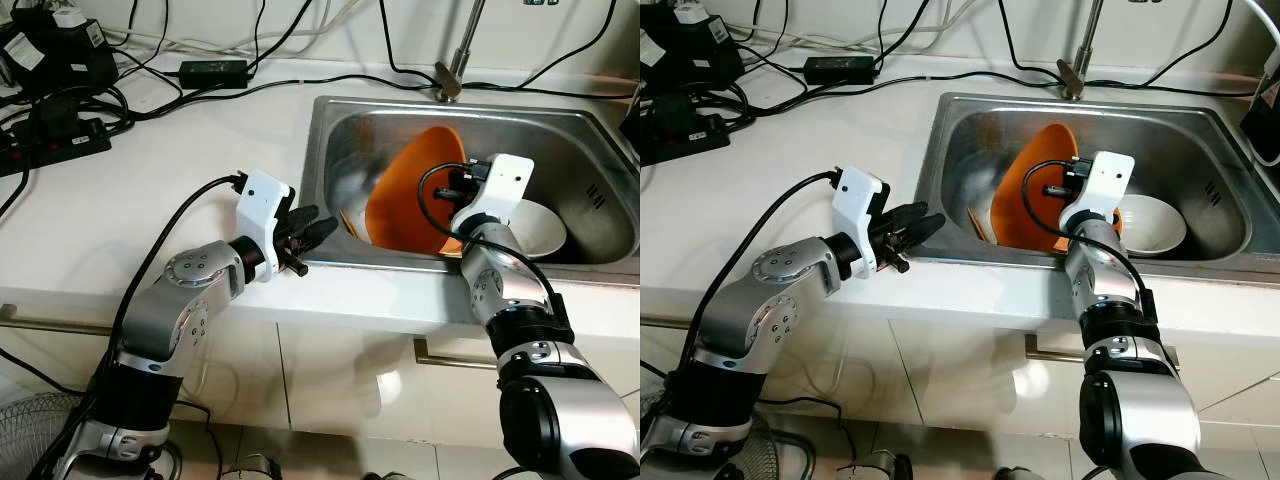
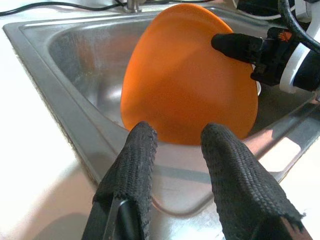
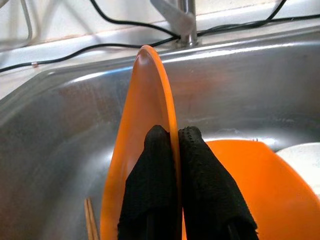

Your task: Kitchen organization

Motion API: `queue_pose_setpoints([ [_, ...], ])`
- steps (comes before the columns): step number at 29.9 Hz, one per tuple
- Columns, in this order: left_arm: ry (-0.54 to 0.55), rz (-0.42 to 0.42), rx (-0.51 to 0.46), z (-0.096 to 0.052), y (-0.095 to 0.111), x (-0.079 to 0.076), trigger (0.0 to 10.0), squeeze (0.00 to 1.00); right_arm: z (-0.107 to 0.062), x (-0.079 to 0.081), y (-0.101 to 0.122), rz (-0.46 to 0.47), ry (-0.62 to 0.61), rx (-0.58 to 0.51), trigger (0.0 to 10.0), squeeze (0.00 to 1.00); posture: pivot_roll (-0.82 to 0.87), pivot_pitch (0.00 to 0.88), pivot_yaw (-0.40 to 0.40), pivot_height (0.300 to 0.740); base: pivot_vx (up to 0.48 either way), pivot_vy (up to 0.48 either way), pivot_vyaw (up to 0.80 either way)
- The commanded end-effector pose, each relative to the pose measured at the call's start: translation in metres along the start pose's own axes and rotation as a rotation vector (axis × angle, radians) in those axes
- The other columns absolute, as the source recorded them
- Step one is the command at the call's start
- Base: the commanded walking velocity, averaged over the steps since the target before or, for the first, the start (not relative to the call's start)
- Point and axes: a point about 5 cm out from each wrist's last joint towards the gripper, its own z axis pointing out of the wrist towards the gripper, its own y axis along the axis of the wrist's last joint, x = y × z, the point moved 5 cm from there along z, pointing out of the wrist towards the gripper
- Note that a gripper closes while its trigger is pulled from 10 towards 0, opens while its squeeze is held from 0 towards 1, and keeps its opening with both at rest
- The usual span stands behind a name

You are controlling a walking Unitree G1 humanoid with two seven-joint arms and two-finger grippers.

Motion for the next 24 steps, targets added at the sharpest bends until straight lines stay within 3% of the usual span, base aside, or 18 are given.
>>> queue_pose_setpoints([
  [1, -0.015, 0.020, 0.018, -0.001, -0.003, -0.005, 10.0, 0.00, 0.005, 0.007, 0.016, -0.004, 0.024, -0.055, 10.0, 0.00, 0.08, 0.050, 0.002, 0.740, 0.000, 0.000, 0.00],
  [7, -0.024, 0.019, 0.024, 0.000, -0.004, -0.007, 10.0, 0.00, 0.003, 0.011, 0.003, -0.003, 0.044, -0.010, 10.0, 0.00, 0.08, 0.046, -0.001, 0.740, 0.000, 0.000, 0.00],
  [8, -0.019, 0.017, 0.025, 0.000, -0.005, -0.007, 10.0, 0.00, 0.003, 0.014, 0.000, -0.001, 0.055, -0.003, 10.0, 0.36, 0.08, 0.046, -0.001, 0.740, 0.000, 0.000, 0.00],
  [9, -0.016, 0.016, 0.025, 0.000, -0.005, -0.006, 10.0, 0.00, 0.002, 0.016, 0.000, 0.000, 0.060, -0.003, 10.0, 1.00, 0.08, 0.040, -0.001, 0.740, 0.000, 0.000, 0.00],
  [15, -0.004, 0.013, 0.022, -0.001, -0.005, -0.003, 10.0, 0.00, 0.002, 0.027, 0.003, -0.016, 0.100, -0.031, 10.0, 1.00, 0.08, 0.033, 0.001, 0.740, 0.000, 0.000, 0.00],
  [16, 0.001, 0.013, 0.021, 0.000, -0.005, -0.002, 10.0, 0.00, 0.002, 0.029, 0.005, -0.019, 0.109, -0.041, 10.0, 0.00, 0.08, 0.033, 0.001, 0.740, 0.000, 0.000, 0.00],
  [24, 0.029, 0.002, -0.018, 0.001, 0.000, 0.000, 10.0, 0.00, 0.002, 0.032, 0.018, -0.018, 0.120, -0.092, 10.0, 0.00, 0.07, 0.031, 0.001, 0.740, 0.000, 0.000, 0.00],
])
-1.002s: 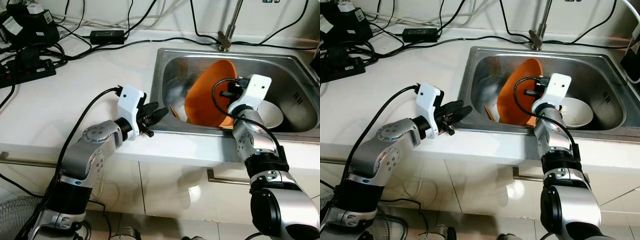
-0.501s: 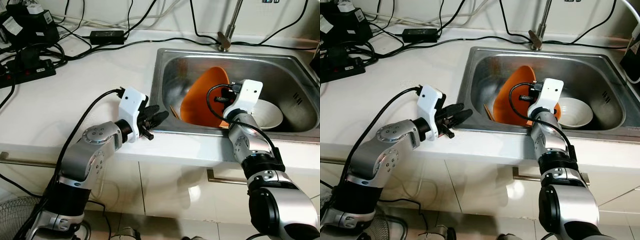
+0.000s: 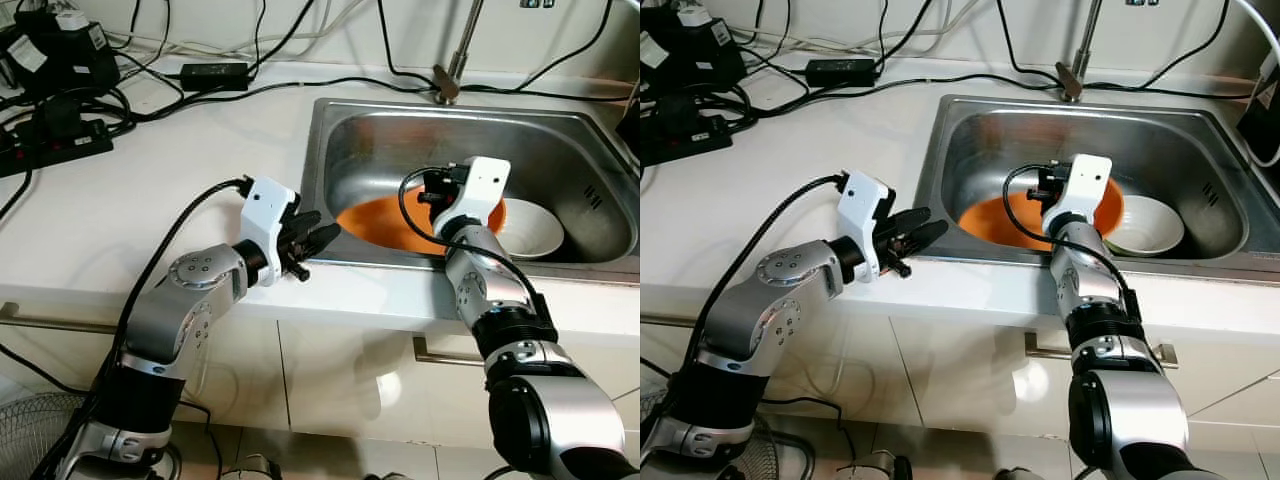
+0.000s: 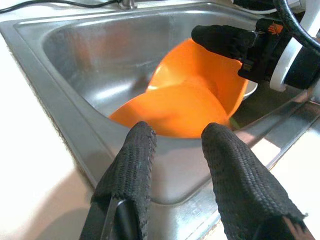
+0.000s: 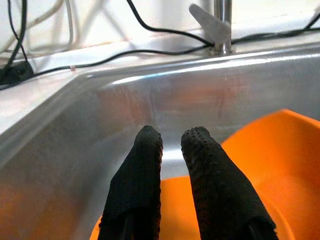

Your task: Kitchen organization

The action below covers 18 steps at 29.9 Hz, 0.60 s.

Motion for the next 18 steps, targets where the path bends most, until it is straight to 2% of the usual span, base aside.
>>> queue_pose_setpoints([
  [1, 0.037, -0.003, -0.038, -0.002, 0.005, 0.006, 10.0, 0.00, 0.003, 0.006, 0.018, -0.015, 0.024, -0.067, 10.0, 0.00, 0.07, 0.031, 0.001, 0.740, 0.000, 0.000, 0.00],
  [3, 0.087, -0.028, -0.099, -0.002, 0.013, 0.013, 10.0, 0.00, 0.002, 0.009, 0.028, -0.031, 0.040, -0.115, 10.0, 0.00, 0.07, 0.030, 0.001, 0.740, 0.000, 0.000, 0.00],
  [7, 0.204, -0.022, -0.193, -0.004, 0.026, 0.029, 10.0, 0.00, -0.001, 0.015, 0.048, -0.037, 0.064, -0.215, 10.0, 0.00, 0.07, 0.036, 0.003, 0.740, 0.000, 0.000, 0.00],
  [8, 0.280, 0.012, -0.239, -0.005, 0.032, 0.038, 10.0, 0.00, -0.006, 0.020, 0.060, -0.046, 0.082, -0.280, 10.0, 0.00, 0.07, 0.036, 0.003, 0.740, 0.000, 0.000, 0.00],
  [12, 0.323, 0.028, -0.272, -0.006, 0.036, 0.042, 10.0, 0.00, -0.009, 0.021, 0.066, -0.047, 0.089, -0.311, 10.0, 0.00, 0.06, 0.043, 0.006, 0.740, 0.000, 0.000, 0.00],
  [15, 0.457, 0.087, -0.353, -0.013, 0.045, 0.051, 10.0, 0.00, -0.021, 0.020, 0.082, -0.056, 0.090, -0.408, 10.0, 0.00, 0.04, 0.051, 0.009, 0.740, 0.000, 0.000, 0.00],
  [18, 0.546, 0.106, -0.403, -0.016, 0.048, 0.058, 10.0, 0.00, -0.033, 0.018, 0.085, -0.065, 0.086, -0.455, 10.0, 0.00, 0.04, 0.051, 0.009, 0.740, 0.000, 0.000, 0.00],
])
